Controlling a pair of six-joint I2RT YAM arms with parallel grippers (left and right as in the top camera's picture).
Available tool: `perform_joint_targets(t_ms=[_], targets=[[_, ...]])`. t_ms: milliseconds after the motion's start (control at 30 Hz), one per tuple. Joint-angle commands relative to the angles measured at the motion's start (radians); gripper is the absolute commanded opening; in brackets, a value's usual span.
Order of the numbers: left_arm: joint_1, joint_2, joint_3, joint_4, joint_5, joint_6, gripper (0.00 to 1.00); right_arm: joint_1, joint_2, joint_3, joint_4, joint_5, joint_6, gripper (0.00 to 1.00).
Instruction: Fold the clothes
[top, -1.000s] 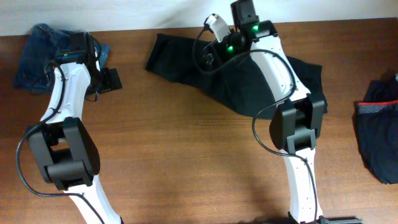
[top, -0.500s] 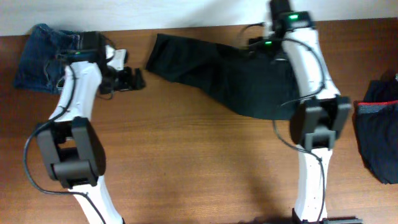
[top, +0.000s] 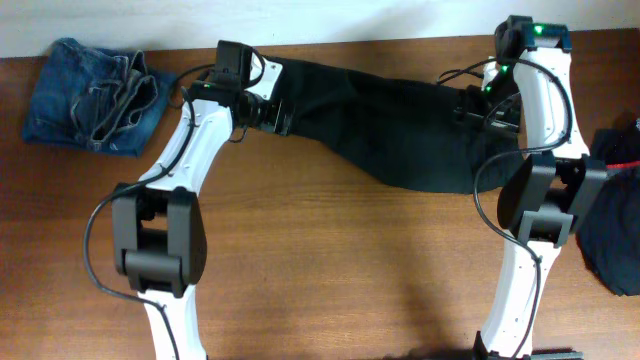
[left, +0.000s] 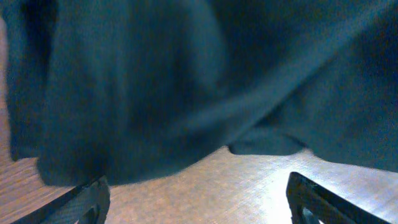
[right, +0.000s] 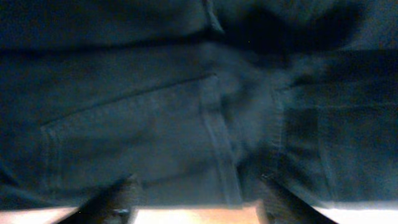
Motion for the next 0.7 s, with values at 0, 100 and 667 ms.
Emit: perform_joint_targets(t_ms=[0,100,667], targets=[[0.004,0.076,0.011,0.023,-0.010,-0.009,0.89,0.004,-0.029,-0.086,0.079,-0.145,-0.122,0.38],[0.004,0.105,0.011,0.041,-0.010,-0.009,0.89,0.014,-0.029,-0.147,0.141,-0.163,-0.121,0.29],[0.061,0.179,0.011,0.003,-0.432,-0.013,0.84,-0.095,-0.027,-0.360,0.226,0.139,0.106,0.17]])
